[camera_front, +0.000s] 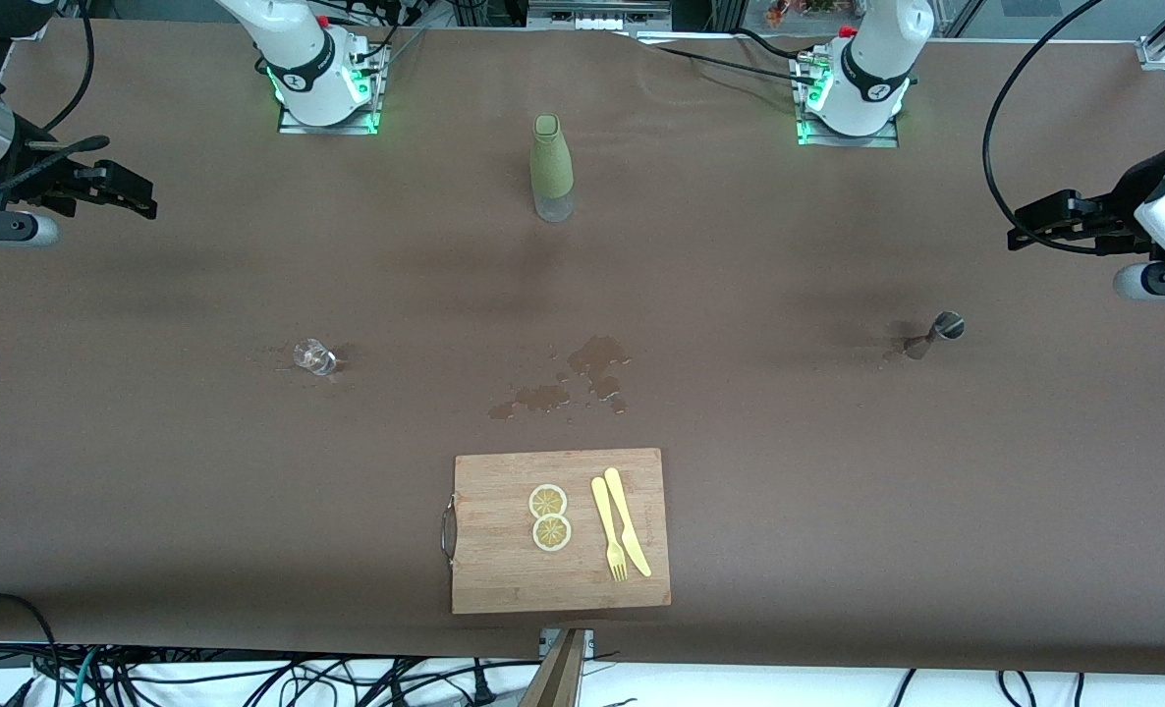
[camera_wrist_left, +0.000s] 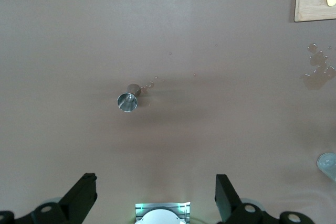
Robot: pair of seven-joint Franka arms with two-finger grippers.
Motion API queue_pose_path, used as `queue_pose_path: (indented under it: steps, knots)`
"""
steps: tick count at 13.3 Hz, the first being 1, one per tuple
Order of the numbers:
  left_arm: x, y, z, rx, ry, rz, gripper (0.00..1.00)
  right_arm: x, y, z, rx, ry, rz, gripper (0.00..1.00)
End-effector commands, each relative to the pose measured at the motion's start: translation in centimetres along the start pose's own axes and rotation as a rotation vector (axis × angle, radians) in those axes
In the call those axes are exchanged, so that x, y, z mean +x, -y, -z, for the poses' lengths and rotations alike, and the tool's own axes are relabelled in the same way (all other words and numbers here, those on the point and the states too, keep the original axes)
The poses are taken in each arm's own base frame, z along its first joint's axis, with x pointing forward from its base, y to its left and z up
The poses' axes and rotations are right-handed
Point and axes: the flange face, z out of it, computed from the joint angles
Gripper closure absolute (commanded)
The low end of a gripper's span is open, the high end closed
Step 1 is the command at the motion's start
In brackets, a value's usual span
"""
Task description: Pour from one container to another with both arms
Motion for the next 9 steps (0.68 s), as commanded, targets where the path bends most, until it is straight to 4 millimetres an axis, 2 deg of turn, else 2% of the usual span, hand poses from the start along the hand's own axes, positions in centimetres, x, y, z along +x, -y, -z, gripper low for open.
queue_pose_path:
  steps: [1,9]
  knots:
    - [-0.11,0.25,0.37,0.019,-0.011,-0.02,0.0,-0.13,0.01,0.62,0.017,0.002,0.002,0.0]
    - [0.17,0.34,0.11,0.019,-0.007,-0.017,0.0,-0.06,-0.16,0.63,0.018,0.0,-0.001,0.0]
